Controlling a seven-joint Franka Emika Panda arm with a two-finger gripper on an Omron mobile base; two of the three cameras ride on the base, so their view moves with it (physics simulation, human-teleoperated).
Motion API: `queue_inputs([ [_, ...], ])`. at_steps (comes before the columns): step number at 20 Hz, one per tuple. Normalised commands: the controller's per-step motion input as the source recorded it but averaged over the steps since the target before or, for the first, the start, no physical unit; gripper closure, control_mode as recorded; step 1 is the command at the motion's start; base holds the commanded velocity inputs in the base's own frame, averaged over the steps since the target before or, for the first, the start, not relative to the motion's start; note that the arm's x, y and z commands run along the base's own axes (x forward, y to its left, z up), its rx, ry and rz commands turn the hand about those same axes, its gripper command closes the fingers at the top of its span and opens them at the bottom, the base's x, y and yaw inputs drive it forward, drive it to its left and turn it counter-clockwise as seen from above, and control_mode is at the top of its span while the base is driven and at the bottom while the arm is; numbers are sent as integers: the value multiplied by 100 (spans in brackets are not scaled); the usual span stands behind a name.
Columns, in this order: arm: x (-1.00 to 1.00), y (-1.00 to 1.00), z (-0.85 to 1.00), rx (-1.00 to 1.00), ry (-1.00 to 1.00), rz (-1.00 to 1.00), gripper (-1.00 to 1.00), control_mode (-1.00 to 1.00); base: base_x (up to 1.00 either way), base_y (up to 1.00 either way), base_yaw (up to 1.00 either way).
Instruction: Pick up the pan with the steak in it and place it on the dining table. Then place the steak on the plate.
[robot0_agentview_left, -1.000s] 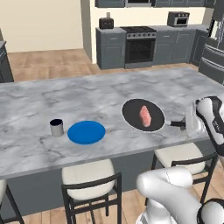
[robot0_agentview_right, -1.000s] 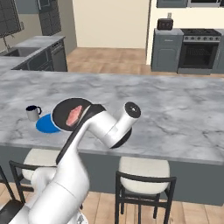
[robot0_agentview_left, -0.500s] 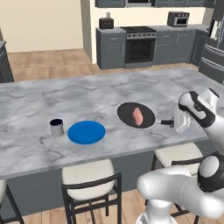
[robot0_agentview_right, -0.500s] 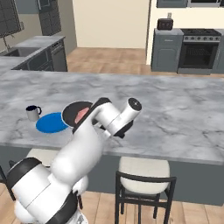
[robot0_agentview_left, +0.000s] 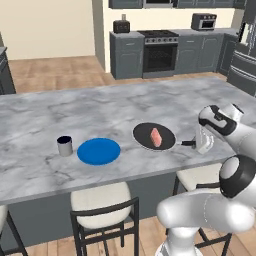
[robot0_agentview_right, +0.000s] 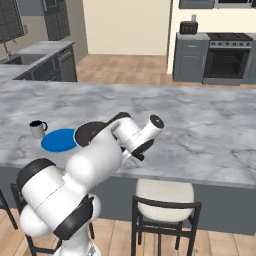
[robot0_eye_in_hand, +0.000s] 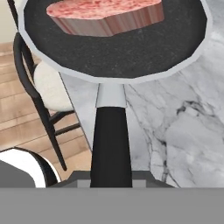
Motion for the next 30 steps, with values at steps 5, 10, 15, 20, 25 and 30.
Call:
queue_inputs([
  [5, 0, 14, -40, -4, 0, 0, 100, -100, 0, 0, 0],
  [10, 0, 18, -46, -6, 0, 0, 100, -100, 0, 0, 0],
  [15, 23, 10, -28, -4, 0, -2, 100, -100, 0, 0, 0],
  [20, 57, 0, -11, 0, 4, -7, 100, -100, 0, 0, 0],
  [25, 52, 0, -11, 0, 8, -4, 100, -100, 0, 0, 0],
  [30, 35, 2, -24, -1, 8, -1, 100, -100, 0, 0, 0],
])
